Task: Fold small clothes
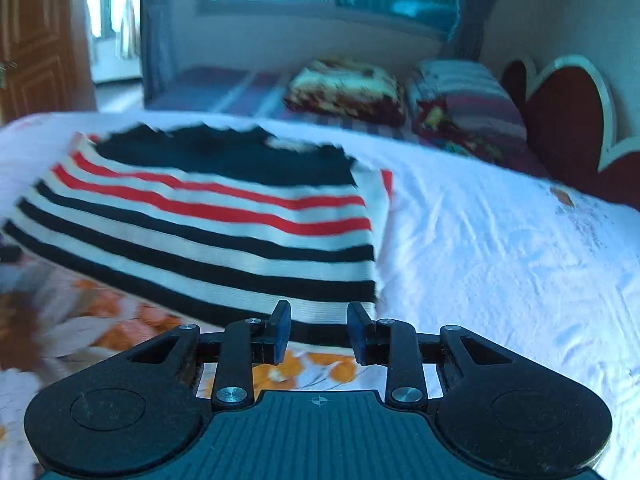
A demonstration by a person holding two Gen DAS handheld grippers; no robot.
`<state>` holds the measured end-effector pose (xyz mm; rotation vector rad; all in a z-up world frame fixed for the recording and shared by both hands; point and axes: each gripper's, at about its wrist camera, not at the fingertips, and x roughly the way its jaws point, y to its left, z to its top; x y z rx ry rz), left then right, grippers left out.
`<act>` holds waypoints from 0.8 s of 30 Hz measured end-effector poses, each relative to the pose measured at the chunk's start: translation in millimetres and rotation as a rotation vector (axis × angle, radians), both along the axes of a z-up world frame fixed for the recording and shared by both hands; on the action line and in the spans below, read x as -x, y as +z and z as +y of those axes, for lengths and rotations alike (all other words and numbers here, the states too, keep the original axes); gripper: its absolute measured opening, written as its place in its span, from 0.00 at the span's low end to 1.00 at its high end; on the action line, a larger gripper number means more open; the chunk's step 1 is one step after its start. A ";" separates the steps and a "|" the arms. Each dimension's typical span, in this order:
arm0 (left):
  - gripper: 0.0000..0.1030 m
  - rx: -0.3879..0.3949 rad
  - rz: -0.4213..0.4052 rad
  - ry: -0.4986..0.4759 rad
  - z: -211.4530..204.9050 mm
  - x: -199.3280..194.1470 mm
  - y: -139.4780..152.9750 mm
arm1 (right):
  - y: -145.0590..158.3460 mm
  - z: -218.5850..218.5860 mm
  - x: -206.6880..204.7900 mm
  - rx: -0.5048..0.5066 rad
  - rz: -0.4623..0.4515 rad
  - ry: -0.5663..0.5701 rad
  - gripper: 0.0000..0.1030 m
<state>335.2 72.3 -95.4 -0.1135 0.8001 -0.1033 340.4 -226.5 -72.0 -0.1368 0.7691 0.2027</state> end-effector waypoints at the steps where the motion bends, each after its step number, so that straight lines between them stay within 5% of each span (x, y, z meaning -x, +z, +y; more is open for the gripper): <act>1: 0.63 0.071 0.021 0.009 4.3 3.3 -6.0 | 4.0 2.3 5.3 -0.016 0.001 0.016 0.18; 2: 0.60 0.139 0.044 0.027 9.6 5.2 -12.7 | 7.2 4.7 7.8 -0.036 0.009 0.028 0.06; 6: 0.54 0.432 0.002 0.180 40.9 13.3 -30.6 | 20.5 15.0 6.3 -0.175 0.013 0.036 0.05; 9: 0.51 0.571 -0.028 0.266 57.0 9.1 -42.9 | 24.8 24.3 -7.0 -0.269 0.028 0.045 0.05; 13: 0.48 0.653 -0.075 0.340 66.0 -7.2 -55.6 | 19.9 37.6 -31.8 -0.314 0.030 0.065 0.05; 24: 0.46 0.709 -0.177 0.479 67.8 -55.7 -59.8 | -22.8 65.8 -111.3 -0.395 0.025 0.135 0.00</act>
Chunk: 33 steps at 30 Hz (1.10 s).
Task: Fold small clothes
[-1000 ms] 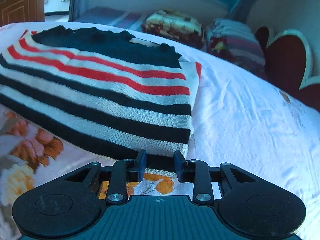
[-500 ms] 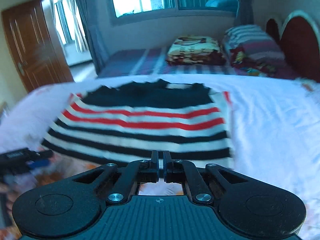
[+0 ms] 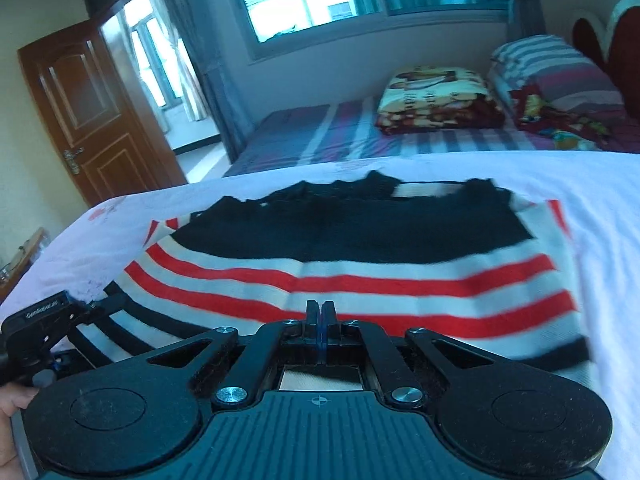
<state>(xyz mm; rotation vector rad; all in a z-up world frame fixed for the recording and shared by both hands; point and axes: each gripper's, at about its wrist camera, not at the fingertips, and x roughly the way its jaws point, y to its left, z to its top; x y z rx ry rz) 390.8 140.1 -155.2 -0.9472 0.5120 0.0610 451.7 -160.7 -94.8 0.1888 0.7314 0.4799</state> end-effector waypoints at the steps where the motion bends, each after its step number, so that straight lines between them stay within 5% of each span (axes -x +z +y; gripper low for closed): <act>1: 0.45 -0.004 -0.001 -0.002 -0.5 -4.4 0.5 | -2.9 4.3 -2.6 -0.002 -0.003 0.011 0.00; 2: 0.43 -0.005 0.000 -0.001 0.2 -7.6 0.6 | -5.4 8.1 -5.0 -0.005 -0.003 0.021 0.00; 4: 0.18 -0.005 0.032 0.009 2.7 -10.5 -0.4 | -10.5 15.2 -7.6 -0.007 -0.001 0.034 0.00; 6: 0.14 0.049 0.031 0.006 10.2 -5.6 0.6 | -13.2 20.9 -7.4 -0.008 -0.002 0.041 0.00; 9: 0.14 0.027 -0.087 -0.033 5.4 12.3 18.3 | -14.2 26.4 -5.5 -0.008 -0.026 0.059 0.00; 12: 0.14 0.091 0.010 -0.007 15.6 12.9 -8.7 | -41.0 32.0 -16.5 0.036 0.044 0.045 0.00; 21: 0.14 0.239 -0.061 -0.007 30.0 22.4 -9.5 | -44.5 28.8 -17.9 0.010 0.050 0.038 0.00; 29: 0.14 0.102 -0.178 -0.143 -7.2 5.2 65.9 | -43.5 20.7 -18.7 -0.047 0.068 0.025 0.00; 33: 0.14 -0.085 -0.180 -0.300 -66.9 -14.8 114.4 | -36.3 -2.0 -18.2 -0.154 0.109 -0.015 0.00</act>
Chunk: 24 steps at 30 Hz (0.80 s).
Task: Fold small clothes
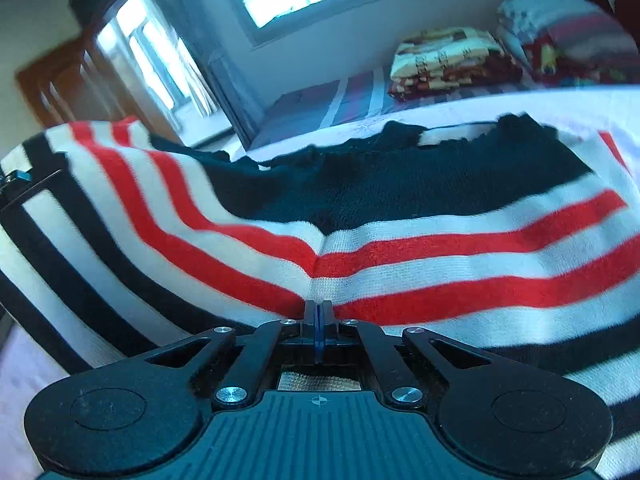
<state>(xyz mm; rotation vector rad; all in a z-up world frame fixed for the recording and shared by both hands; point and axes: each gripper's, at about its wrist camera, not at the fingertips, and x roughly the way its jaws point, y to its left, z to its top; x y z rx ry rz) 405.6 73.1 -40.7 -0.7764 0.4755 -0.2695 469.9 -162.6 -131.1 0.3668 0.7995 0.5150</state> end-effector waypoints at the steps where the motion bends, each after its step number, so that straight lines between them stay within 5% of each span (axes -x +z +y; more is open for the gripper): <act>1: 0.14 -0.047 0.001 -0.038 -15.5 -4.2 6.9 | 5.1 -16.1 4.4 -0.036 -0.020 -0.056 0.00; 4: 0.14 -0.209 0.025 -0.142 -74.3 -14.7 14.1 | 15.5 -77.9 14.6 -0.173 -0.006 -0.198 0.00; 7: 0.16 -0.292 0.087 -0.242 -128.9 -23.8 -2.1 | 21.1 -141.8 25.3 -0.271 0.016 -0.315 0.01; 8: 0.17 -0.334 0.128 -0.280 -148.8 -29.0 -12.6 | 21.5 -159.2 28.0 -0.297 0.034 -0.342 0.22; 9: 0.25 -0.371 0.171 -0.321 -167.3 -32.8 -24.7 | 24.2 -174.7 31.5 -0.308 0.042 -0.367 0.67; 10: 0.41 -0.409 0.212 -0.363 -185.6 -34.9 -36.3 | 28.2 -187.6 36.6 -0.306 0.033 -0.394 0.80; 13: 0.56 -0.509 0.164 -0.431 -211.9 -20.0 -37.3 | 40.3 -215.2 47.6 -0.327 0.002 -0.387 0.81; 16: 0.58 -0.451 0.060 -0.426 -189.9 15.9 -12.7 | 49.8 -222.1 56.2 -0.335 -0.003 -0.358 0.76; 18: 0.59 -0.463 0.016 -0.334 -164.5 32.9 -3.3 | 49.9 -218.7 60.1 -0.367 0.025 -0.321 0.76; 20: 0.60 -0.493 0.033 -0.230 -135.3 28.4 -1.8 | 47.8 -206.0 58.8 -0.392 0.074 -0.271 0.76; 24: 0.58 -0.493 0.176 -0.168 -91.2 9.7 -26.1 | 28.0 -177.6 48.9 -0.431 0.196 -0.223 0.76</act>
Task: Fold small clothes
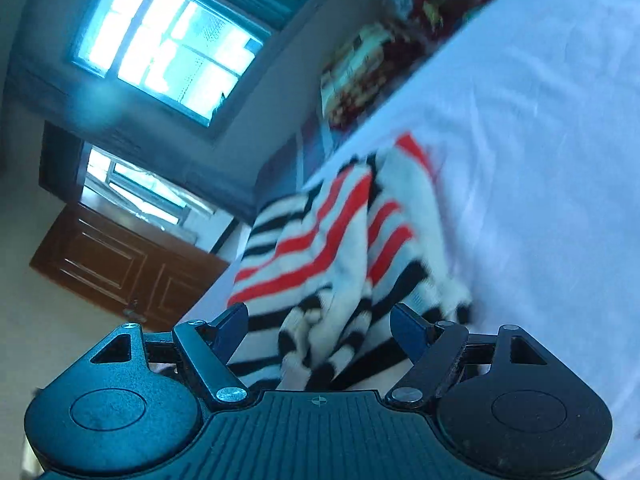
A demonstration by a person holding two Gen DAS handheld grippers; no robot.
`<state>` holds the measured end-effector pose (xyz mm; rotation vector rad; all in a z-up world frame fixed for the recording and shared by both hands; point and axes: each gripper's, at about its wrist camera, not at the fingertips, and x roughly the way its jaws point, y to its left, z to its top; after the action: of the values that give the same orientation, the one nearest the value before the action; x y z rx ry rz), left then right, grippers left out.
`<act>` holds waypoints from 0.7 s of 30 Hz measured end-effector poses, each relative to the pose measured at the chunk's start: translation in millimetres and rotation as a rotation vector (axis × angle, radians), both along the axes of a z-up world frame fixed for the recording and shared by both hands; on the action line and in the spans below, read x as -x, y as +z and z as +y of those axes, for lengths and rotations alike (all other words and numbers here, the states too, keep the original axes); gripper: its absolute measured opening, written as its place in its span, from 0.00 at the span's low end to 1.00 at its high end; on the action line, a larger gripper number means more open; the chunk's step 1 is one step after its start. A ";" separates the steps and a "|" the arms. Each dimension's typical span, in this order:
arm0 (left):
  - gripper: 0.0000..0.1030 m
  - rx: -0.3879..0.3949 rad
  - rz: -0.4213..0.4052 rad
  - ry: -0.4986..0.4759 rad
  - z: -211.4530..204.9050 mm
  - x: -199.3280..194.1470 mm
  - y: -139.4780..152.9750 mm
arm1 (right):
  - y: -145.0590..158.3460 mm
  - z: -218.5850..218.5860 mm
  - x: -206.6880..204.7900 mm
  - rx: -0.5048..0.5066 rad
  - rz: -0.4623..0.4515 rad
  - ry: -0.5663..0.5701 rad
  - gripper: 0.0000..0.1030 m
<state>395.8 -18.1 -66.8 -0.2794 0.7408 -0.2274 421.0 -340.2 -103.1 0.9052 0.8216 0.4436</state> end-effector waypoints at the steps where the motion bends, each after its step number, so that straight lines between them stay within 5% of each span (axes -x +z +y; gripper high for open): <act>1: 0.58 0.009 0.039 -0.008 2.1 -3.4 -7.6 | -6.3 4.3 -2.5 -0.021 0.037 0.006 0.76; 5: 0.62 0.041 0.108 0.000 8.7 5.9 -34.7 | -15.6 21.0 -12.8 -0.013 0.100 0.016 0.61; 10: 0.59 0.085 0.072 0.007 19.4 -0.6 -32.6 | -10.5 45.2 -31.0 0.128 0.094 0.059 0.60; 11: 0.59 0.098 0.035 0.014 24.9 2.8 -27.4 | -5.9 50.9 -33.2 0.180 0.068 0.075 0.50; 12: 0.59 0.116 0.000 0.032 32.2 6.2 -24.1 | -3.4 57.5 -32.8 0.247 0.041 0.090 0.28; 18: 0.58 0.130 0.030 0.053 44.7 -22.4 -33.8 | 6.4 88.2 -5.9 0.576 -0.241 0.195 0.22; 21: 0.57 0.134 0.016 0.022 35.4 -31.8 -23.7 | 19.2 87.6 5.8 0.619 -0.404 0.169 0.22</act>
<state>427.6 17.3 -90.5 -0.4169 0.7394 -0.2546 415.3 -252.6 -83.9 0.1616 0.6063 0.4613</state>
